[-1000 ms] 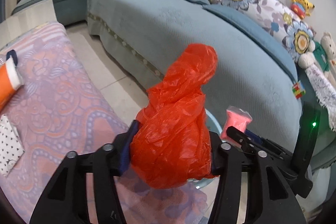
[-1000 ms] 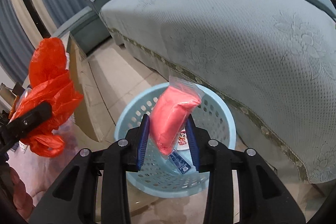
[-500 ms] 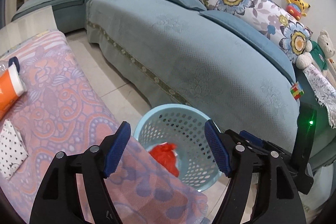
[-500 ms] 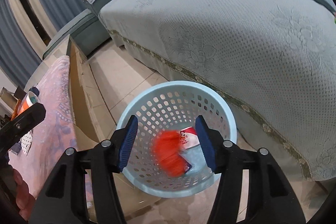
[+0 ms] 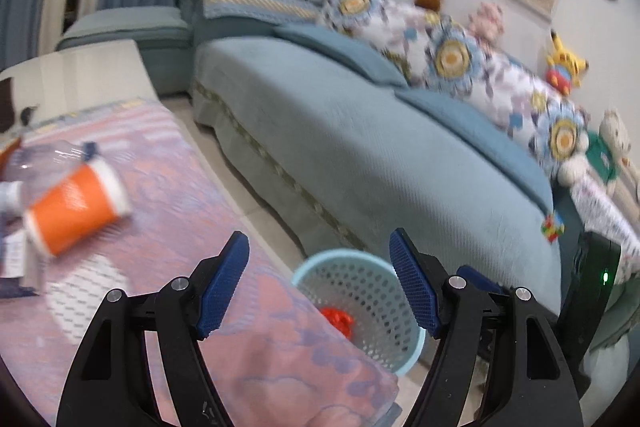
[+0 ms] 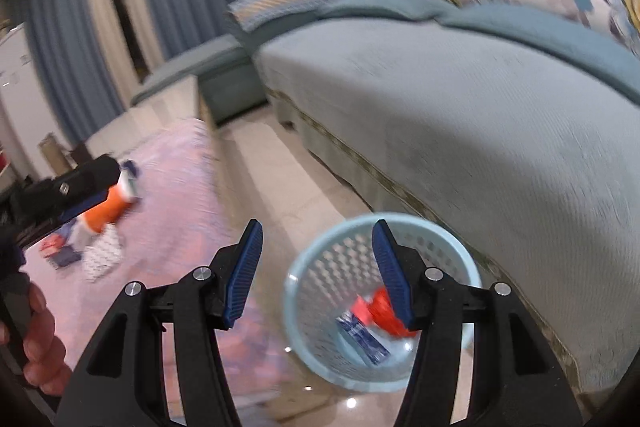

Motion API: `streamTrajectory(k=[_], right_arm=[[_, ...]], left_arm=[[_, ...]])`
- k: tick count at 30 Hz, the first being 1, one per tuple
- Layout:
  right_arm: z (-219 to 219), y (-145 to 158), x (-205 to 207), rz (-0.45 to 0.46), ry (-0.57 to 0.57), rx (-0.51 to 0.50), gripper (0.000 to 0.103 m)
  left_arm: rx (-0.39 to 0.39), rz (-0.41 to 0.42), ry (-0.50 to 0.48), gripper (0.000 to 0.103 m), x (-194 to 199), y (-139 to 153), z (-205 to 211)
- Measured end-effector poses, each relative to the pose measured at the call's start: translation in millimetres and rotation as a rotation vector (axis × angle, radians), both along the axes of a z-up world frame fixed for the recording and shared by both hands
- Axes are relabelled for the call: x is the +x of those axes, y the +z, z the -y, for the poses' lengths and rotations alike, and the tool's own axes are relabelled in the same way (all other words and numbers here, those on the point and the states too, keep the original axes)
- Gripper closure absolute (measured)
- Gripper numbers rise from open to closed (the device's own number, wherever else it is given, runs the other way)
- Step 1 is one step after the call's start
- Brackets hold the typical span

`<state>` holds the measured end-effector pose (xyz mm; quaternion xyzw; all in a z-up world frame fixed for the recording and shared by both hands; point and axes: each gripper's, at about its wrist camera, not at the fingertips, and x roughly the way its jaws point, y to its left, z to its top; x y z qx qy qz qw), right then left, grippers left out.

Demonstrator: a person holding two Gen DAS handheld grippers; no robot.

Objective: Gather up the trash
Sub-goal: 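Grasp the tiger-print card box with the left tool while the right tool grasps the polka-dot paper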

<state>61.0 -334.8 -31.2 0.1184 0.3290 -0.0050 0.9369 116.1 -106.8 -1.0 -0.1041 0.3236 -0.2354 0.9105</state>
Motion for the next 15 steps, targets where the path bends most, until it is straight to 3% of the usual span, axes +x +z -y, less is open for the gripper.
streamTrajectory(k=[4,8,15], right_arm=[[-41,21,1,0.074,0.086,0.0,0.05],[-88,31,8,0.104,0.181,-0.014,0.05],[-175,17,31,0.097,0.333,-0.042,0.05]], left_arm=[[-0.032,0.046,0.092,0.032,-11,20,-52],[-0.013,0.082,0.224,0.027,-22,28,-115],[0.07,0.088,0.445,0.021,-29,19,-196]])
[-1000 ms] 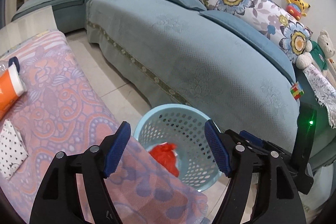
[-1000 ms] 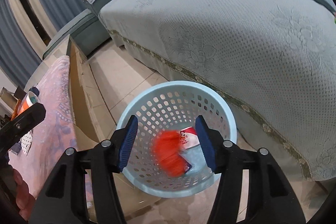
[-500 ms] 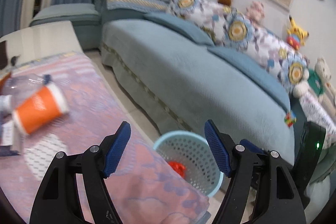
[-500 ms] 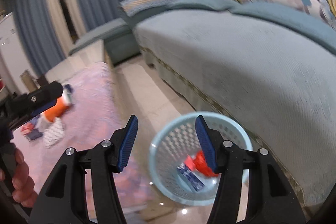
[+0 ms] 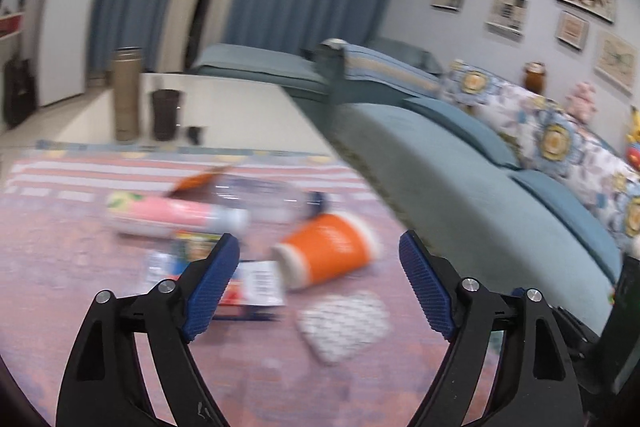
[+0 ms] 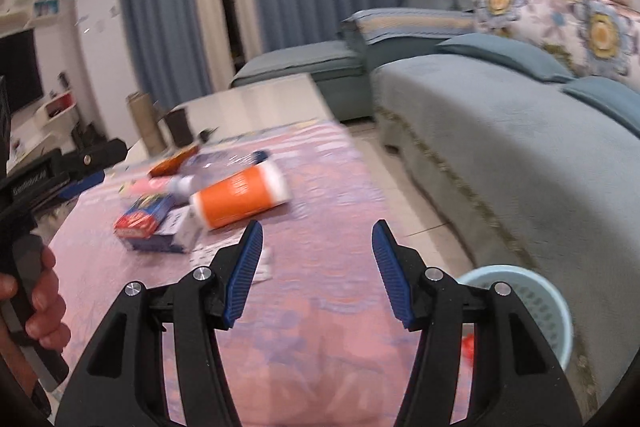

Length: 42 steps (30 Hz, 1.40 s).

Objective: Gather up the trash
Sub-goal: 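Grasp the tiger-print card box with the left tool while the right tool grasps the polka-dot paper, then move both items over the blue basket and open both tools to drop them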

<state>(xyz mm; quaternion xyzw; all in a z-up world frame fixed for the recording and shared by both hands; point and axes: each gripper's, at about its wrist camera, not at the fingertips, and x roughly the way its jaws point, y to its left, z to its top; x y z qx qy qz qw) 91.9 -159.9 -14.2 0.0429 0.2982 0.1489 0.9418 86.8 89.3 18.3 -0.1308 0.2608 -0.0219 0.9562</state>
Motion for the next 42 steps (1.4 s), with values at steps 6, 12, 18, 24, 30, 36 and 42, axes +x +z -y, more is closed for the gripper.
streamTrajectory(k=[6,12,18,24,30,36,42], right_arm=[[-54,-27,24,-0.09,0.126,-0.012,0.039],[-89,-55,50,-0.206,0.191,-0.026,0.026],[-101,-62,53,-0.233,0.211,-0.1,0.014],[-118,-78,63,-0.328,0.241,-0.182,0.008],[-122,-80,65,-0.324,0.206,-0.221,0.023],[-120,-80,62,-0.3,0.177,-0.236,0.074],[-110,-74,59,-0.285,0.186,-0.182,0.088]], left_arm=[[-0.003,-0.167,0.085,0.019,28,-37,-46],[0.058,-0.259,0.136,0.021,60,-64,-47],[0.128,-0.293,0.146,0.041,70,-73,-43],[0.088,-0.262,0.149,0.043,57,-73,-48],[0.017,-0.23,0.141,0.043,38,-71,-55],[-0.068,-0.195,0.102,0.043,21,-68,-59],[-0.068,-0.136,0.053,0.043,1,-60,-50]])
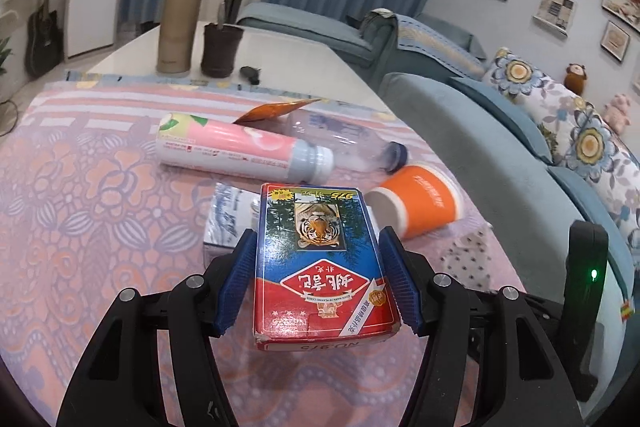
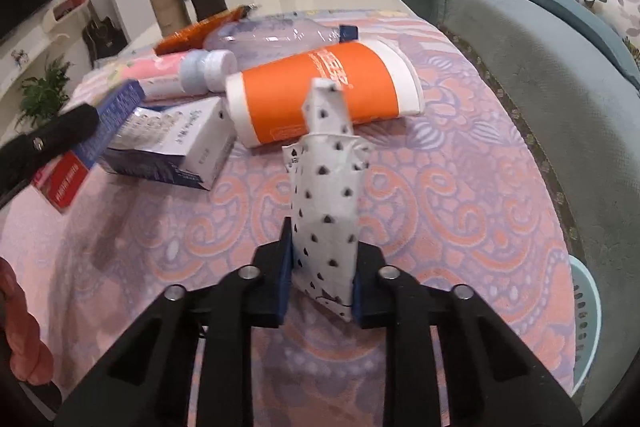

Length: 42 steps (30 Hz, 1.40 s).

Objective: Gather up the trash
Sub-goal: 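Move both items over the blue basket and open both tools to drop them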

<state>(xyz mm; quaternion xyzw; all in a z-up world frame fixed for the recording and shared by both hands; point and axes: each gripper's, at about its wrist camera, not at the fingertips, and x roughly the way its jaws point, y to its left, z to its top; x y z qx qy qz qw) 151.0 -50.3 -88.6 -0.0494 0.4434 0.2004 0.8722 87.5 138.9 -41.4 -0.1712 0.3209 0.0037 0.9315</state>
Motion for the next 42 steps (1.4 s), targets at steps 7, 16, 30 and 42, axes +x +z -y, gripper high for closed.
streamTrajectory(k=[7,16,30,42], right_arm=[[22,18,-18,0.047,-0.003,0.06,0.092],[107,78,-47,0.148,-0.139,0.118,0.092],[267,83,-68,0.145,-0.426,0.137,0.092],[348,8,-66,-0.045,-0.551,0.171,0.092]], left_arm=[[-0.008,0.111,-0.097,0.043,-21,21,28],[-0.001,0.233,-0.227,0.043,-29,70,90],[0.044,0.227,-0.483,0.043,-8,75,260],[0.09,0.054,-0.638,0.043,26,-1,345]])
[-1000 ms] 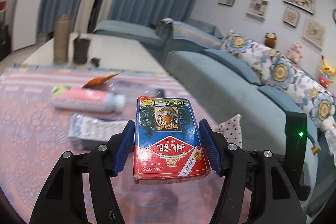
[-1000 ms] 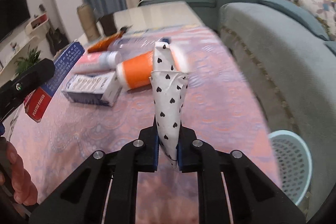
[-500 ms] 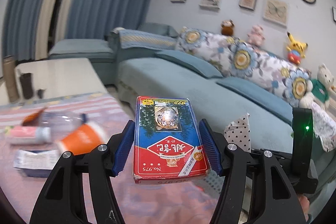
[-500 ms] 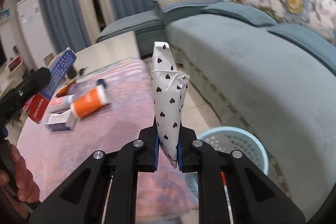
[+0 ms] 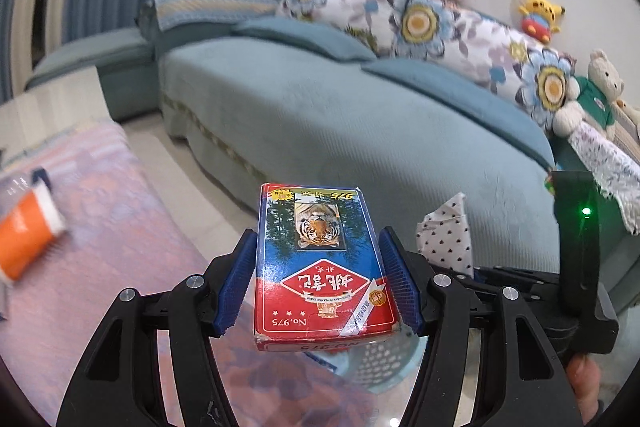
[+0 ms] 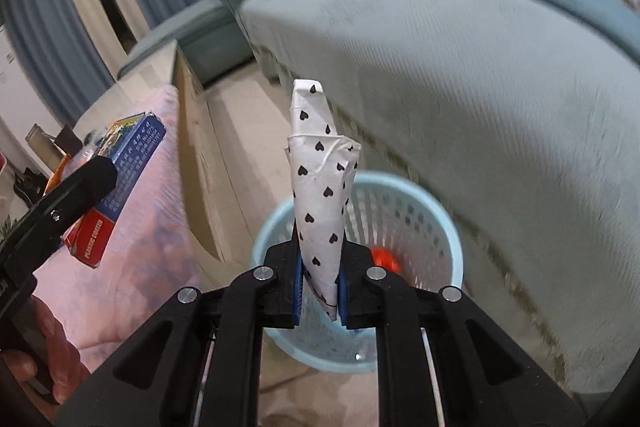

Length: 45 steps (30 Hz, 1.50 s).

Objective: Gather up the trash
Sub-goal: 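Move both items over the blue basket and open both tools to drop them, then grasp the white milk carton box with the left tool and lift it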

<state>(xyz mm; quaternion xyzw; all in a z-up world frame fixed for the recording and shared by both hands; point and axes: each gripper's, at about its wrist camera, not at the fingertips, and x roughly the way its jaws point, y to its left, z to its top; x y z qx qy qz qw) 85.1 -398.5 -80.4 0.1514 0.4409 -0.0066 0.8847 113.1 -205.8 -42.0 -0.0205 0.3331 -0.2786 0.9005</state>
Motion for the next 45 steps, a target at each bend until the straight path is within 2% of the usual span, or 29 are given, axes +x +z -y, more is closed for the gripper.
streamTrajectory(k=[4,9,11,13,16,21,25,31,37,41,45], right_arm=[[7,-29,8,-0.11,-0.009,0.003,0.092],[3,-43,13,-0.155,-0.005,0.005,0.091],[4,-47,15,-0.172,-0.008,0.015,0.084],[6,-50,17,-0.178,-0.018,0.049,0.068],[11,-49,15,-0.172,-0.034,0.05,0.049],[13,-47,12,-0.173,-0.057,0.035,0.038],[10,-49,13,-0.188,-0.07,-0.006,0.023],[6,-48,15,-0.185,-0.071,-0.007,0.022],[-8,-19,9,-0.089,-0.043,-0.009,0.022],[-38,22,4,0.05,0.032,-0.009,0.022],[-81,59,-3,0.178,0.125,-0.033,0.022]], left_arm=[[-0.001,-0.074,-0.03,0.043,8,-22,8],[-0.005,-0.14,-0.048,0.044,13,-38,12],[0.004,-0.125,-0.033,0.042,12,-37,11],[0.003,-0.118,-0.032,0.036,12,-33,9],[0.003,-0.109,-0.027,0.035,10,-29,7],[0.003,-0.102,-0.025,0.035,8,-27,1],[0.002,-0.091,-0.014,0.035,7,-23,-7],[-0.012,-0.076,-0.003,0.035,7,-16,-19],[-0.028,-0.049,0.031,0.035,4,-1,-39],[-0.033,-0.003,0.074,0.035,-4,20,-65],[-0.06,0.039,0.145,0.035,-12,44,-115]])
